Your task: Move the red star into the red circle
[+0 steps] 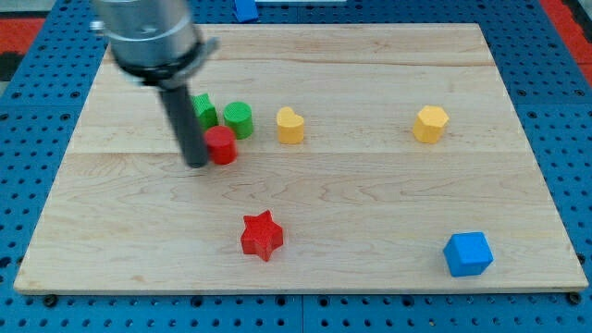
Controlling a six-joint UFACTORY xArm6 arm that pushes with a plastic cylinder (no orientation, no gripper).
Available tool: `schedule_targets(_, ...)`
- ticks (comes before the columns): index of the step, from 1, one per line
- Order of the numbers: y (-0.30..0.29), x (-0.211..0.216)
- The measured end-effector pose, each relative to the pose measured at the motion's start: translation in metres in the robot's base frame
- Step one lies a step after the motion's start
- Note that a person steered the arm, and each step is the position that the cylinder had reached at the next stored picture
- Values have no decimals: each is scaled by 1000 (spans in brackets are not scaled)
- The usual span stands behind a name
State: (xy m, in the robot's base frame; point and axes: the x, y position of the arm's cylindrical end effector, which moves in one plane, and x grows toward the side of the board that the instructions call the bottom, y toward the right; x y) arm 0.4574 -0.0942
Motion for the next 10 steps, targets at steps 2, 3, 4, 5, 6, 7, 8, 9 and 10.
schedule_targets(2, 105, 26)
schedule_targets(3, 131, 77)
schedule_targets(4, 88, 146)
schedule_targets(5, 51, 145)
schedule_targets(6, 54, 95)
schedule_targets(7, 41, 60)
schedule_targets(8, 29, 26)
schedule_targets(9, 33, -2)
schedule_targets(10, 37, 11)
